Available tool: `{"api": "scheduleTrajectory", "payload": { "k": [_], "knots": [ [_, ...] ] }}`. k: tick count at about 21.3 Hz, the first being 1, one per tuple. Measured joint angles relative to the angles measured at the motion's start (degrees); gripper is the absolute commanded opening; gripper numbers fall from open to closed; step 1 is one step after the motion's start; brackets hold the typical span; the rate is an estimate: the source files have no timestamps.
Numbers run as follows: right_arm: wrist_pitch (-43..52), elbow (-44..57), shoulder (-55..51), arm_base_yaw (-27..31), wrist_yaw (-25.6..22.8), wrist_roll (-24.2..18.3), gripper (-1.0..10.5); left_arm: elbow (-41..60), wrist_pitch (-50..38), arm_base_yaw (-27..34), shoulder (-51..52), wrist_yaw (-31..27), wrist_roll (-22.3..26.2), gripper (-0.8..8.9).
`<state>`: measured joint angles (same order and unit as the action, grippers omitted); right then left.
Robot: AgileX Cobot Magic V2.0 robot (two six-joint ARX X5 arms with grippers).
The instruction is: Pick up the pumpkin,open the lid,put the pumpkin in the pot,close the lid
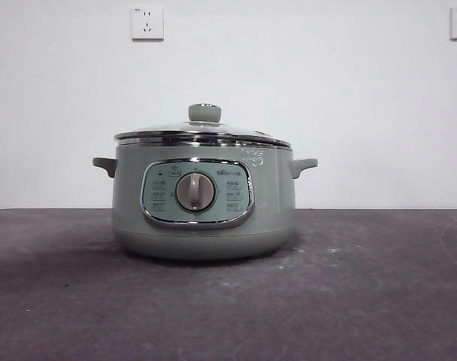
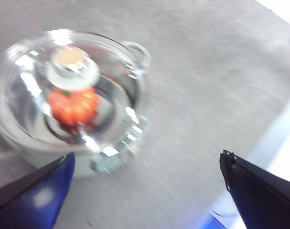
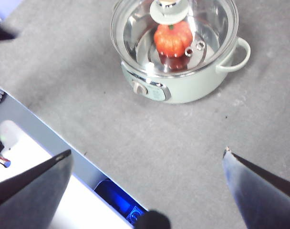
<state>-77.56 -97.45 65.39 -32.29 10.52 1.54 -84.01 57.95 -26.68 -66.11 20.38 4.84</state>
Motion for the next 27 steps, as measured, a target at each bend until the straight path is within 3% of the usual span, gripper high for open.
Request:
{"api": "scheduleTrajectory", "payload": {
  "k": [2,5,27],
  "knots": [
    [0.00,0.00,0.00,0.00,1.88,0.02,3.3,0.00,2.38,-0.02,2.21,2.69,-0.17,0.29],
    [0.00,0.00,0.00,0.00,8.55,-0.31,-0.2,0.00,3.82,-0.02,4.13,3.54,-0.37,-0.09],
    [0.00,0.00,-0.02,0.00,8.79,-0.44,0.0,0.00,5.25,0.00,4.24,3.58,-0.50,-0.03]
  ]
}}
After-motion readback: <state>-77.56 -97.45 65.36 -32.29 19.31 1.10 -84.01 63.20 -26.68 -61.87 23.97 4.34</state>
